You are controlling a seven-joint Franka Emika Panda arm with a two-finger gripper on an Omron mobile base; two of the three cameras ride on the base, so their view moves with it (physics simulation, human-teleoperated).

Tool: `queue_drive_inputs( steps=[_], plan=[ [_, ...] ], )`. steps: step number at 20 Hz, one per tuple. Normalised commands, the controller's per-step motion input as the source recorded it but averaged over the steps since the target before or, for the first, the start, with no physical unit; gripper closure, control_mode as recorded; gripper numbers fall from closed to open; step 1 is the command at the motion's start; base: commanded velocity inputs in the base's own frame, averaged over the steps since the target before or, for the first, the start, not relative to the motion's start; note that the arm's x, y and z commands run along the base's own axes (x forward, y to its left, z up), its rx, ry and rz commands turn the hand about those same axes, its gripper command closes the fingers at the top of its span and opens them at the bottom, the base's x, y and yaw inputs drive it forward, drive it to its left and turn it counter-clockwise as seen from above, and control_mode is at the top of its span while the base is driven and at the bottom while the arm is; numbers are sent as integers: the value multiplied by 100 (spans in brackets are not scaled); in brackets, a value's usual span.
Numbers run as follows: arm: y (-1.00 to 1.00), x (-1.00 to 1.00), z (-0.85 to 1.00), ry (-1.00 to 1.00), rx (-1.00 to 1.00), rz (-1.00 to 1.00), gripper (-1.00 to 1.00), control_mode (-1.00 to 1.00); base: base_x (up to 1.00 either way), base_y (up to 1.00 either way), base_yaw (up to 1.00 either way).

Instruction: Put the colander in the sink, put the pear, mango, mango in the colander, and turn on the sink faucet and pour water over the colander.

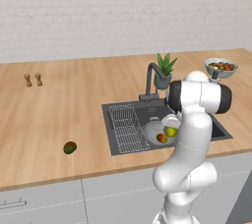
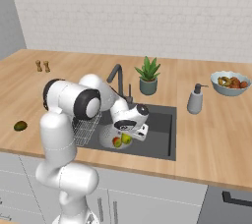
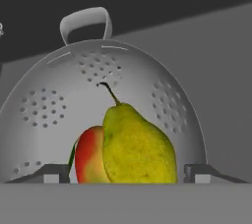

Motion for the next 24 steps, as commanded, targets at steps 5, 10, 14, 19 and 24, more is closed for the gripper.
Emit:
queue_drive_inputs(
  steps=[5,10,14,19,24],
  plan=[
    [0,2,7,0,0,0,-100,-100,0,0,0],
    [0,-42,63,-4,0,0,-100,-100,0,0,0],
    [0,-81,89,-2,0,-6,-100,-100,0,0,0],
    [51,-73,89,-8,-9,-6,-100,-100,0,0,0],
    [88,-57,89,-2,-15,-1,-100,-100,0,0,0]
  ],
)
